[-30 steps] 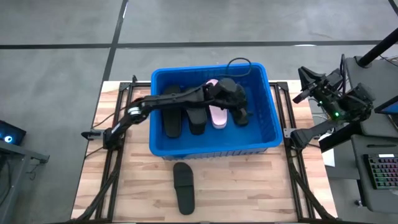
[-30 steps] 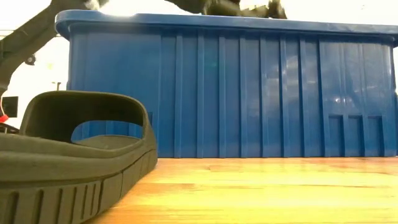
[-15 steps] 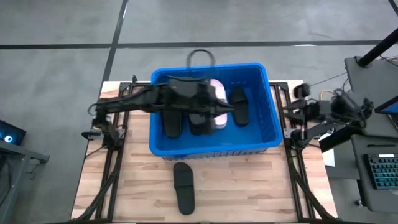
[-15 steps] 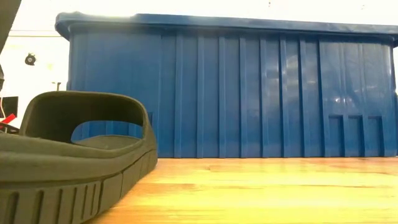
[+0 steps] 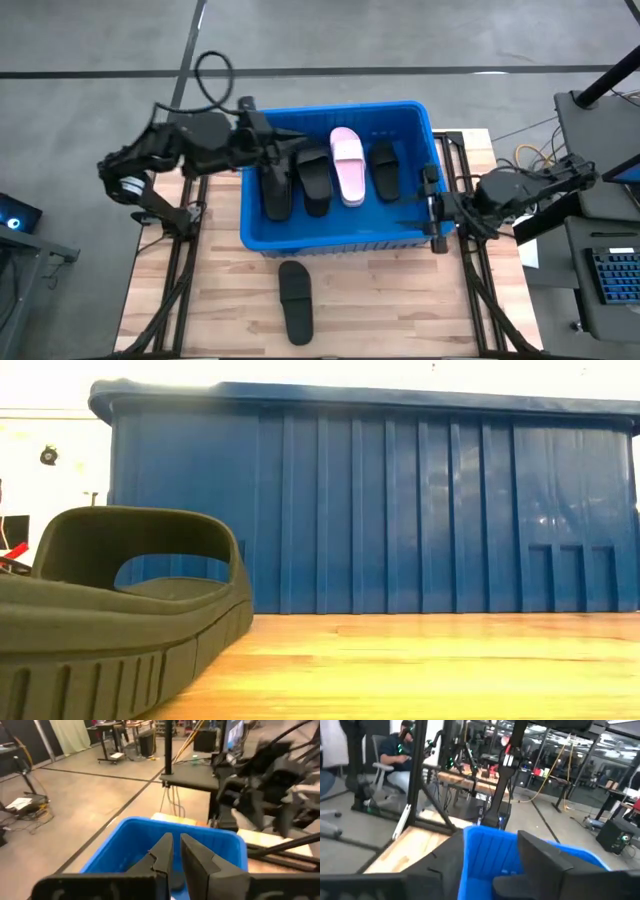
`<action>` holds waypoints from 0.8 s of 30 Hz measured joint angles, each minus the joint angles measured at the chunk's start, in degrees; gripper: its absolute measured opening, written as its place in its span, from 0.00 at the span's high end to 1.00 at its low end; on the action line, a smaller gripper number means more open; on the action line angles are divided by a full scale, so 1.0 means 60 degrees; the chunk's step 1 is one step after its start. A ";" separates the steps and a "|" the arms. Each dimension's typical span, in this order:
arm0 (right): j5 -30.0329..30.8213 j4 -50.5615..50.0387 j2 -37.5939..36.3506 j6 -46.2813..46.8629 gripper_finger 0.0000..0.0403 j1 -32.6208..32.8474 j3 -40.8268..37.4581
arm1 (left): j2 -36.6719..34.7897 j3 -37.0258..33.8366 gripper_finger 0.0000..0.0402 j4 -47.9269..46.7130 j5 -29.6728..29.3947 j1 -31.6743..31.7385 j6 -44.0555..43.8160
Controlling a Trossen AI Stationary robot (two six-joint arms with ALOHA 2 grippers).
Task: Pick and place slides into bin
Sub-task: Put the black slide into the blue organizer bin
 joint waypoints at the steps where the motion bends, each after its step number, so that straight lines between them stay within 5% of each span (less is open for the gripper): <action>1: 0.0074 0.0049 0.0280 0.0066 0.56 0.0003 0.0249 | -0.0110 0.0000 0.95 -0.0172 -0.0017 -0.0015 -0.0004; 7: 0.0159 0.0003 0.2260 0.2461 0.49 0.0025 0.1864 | -0.0898 0.0000 0.95 -0.1818 0.0071 -0.0064 -0.0012; 16: 0.0647 -0.0278 0.6463 0.2208 0.49 0.0977 0.4945 | -0.2326 -0.0007 0.95 -0.3758 0.0114 -0.0072 -0.0034; 24: 0.2088 -0.3498 1.0270 0.3404 0.49 0.1406 0.7989 | -0.3126 -0.0014 0.95 -0.4031 0.0180 -0.0072 -0.0249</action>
